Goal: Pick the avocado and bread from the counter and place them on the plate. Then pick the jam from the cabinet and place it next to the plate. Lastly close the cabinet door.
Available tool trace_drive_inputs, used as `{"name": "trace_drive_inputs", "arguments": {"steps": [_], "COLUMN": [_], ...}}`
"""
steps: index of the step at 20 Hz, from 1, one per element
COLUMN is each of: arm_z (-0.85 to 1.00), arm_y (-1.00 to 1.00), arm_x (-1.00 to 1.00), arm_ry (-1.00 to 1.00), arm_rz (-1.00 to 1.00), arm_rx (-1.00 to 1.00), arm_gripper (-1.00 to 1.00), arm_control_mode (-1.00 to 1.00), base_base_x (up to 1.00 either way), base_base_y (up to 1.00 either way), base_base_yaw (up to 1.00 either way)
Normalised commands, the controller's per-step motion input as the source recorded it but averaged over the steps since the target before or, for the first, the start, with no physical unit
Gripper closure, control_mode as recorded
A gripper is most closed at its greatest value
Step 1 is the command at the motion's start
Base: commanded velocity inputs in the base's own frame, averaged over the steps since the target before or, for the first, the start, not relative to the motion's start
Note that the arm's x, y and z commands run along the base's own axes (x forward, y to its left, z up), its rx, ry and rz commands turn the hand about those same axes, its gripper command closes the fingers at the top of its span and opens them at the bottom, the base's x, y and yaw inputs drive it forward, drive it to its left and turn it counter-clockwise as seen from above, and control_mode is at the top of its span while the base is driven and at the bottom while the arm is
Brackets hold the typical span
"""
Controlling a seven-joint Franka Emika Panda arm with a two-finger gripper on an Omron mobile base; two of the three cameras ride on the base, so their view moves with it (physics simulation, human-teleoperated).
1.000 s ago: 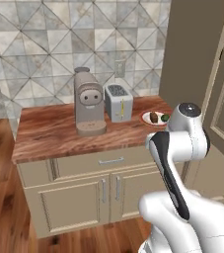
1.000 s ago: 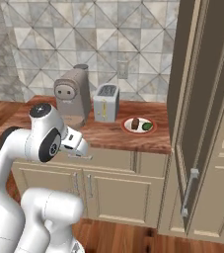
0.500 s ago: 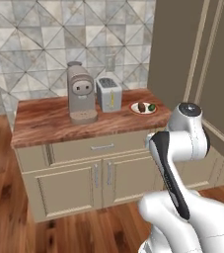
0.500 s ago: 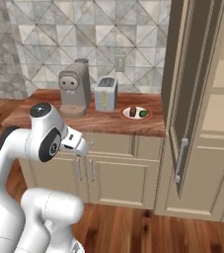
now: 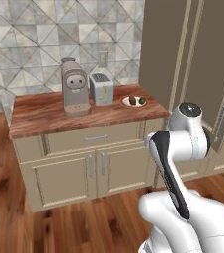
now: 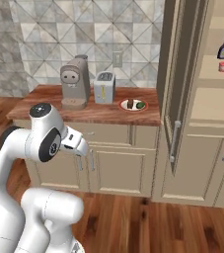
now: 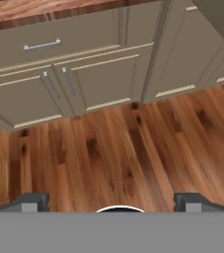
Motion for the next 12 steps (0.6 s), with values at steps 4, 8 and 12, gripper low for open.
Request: {"name": "trace_drive_inputs", "arguments": {"steps": [4, 8, 12], "arm_z": [0.00, 0.00, 0.00], "arm_y": [0.00, 0.00, 0.00], "arm_x": [0.00, 0.00, 0.00], "arm_ry": [0.00, 0.00, 0.00], "arm_rz": [0.00, 0.00, 0.00], "arm_rx": [0.00, 0.00, 0.00], "arm_gripper": [-1.00, -1.00, -1.00], "arm_control_mode": [1.00, 1.00, 1.00], "base_base_x": [-0.41, -0.39, -0.28], "base_base_y": [-0.16, -0.27, -0.37], "base_base_yaw": [-0.06, -0.05, -0.03]}}
